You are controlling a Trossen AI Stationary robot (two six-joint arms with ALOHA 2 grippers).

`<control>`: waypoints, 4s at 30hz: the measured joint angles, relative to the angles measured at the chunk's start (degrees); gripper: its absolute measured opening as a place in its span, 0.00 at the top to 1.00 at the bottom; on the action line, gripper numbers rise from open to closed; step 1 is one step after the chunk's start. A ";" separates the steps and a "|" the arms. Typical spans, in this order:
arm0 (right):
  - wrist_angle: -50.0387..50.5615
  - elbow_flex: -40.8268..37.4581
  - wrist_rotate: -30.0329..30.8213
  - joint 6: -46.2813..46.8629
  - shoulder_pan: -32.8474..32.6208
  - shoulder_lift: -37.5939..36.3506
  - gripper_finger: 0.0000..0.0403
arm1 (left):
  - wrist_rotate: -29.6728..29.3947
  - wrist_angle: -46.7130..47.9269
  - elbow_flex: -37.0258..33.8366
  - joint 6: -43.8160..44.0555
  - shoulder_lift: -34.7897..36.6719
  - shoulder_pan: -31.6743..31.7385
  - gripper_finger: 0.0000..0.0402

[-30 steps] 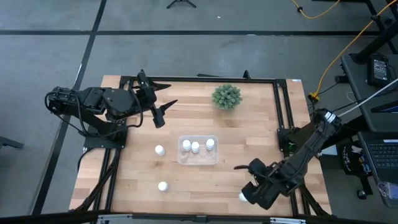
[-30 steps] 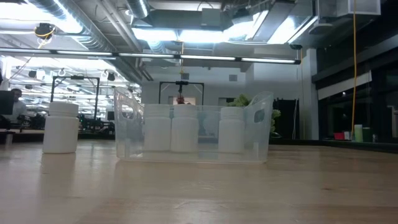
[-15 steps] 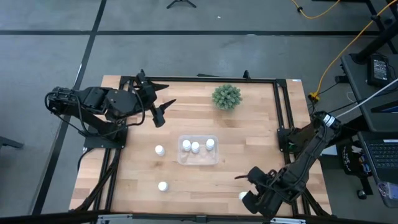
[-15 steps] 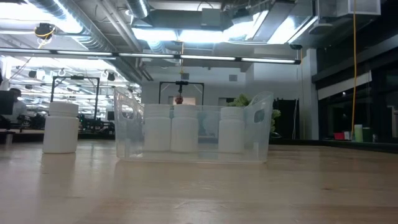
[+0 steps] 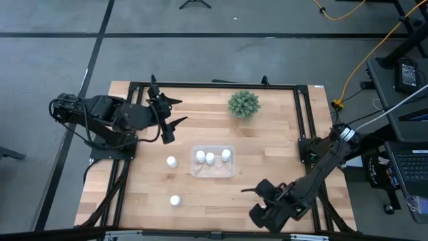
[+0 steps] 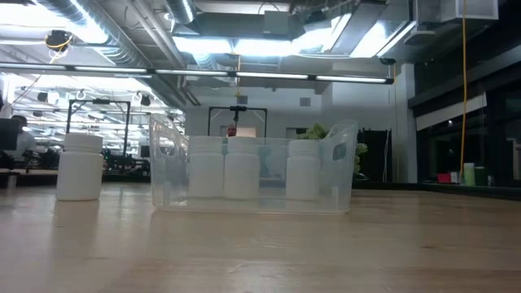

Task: Pick and place pill bottles into a basket
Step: Put the white medicine bottle into the transparent bin

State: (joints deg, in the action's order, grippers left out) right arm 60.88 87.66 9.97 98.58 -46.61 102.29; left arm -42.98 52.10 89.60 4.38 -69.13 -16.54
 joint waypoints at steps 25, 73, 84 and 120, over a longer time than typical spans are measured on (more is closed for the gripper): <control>1.45 0.00 -8.30 5.58 -0.48 8.49 0.24 | -0.83 -1.14 0.00 0.41 0.01 -0.63 0.35; 11.01 12.04 -2.59 -4.71 2.22 13.51 0.58 | 1.14 -1.50 0.00 0.43 0.01 -0.63 0.35; 14.18 28.09 5.85 -35.38 16.93 13.40 0.58 | 1.14 -9.08 0.00 -7.02 0.01 -1.55 0.35; 9.80 28.32 -3.62 -57.16 29.34 26.45 0.58 | -0.49 -17.55 0.02 -12.54 7.09 -1.53 0.35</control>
State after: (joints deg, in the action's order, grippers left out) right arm 70.67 115.97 6.35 41.42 -17.27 128.75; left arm -43.48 34.54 89.62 -8.16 -62.04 -18.07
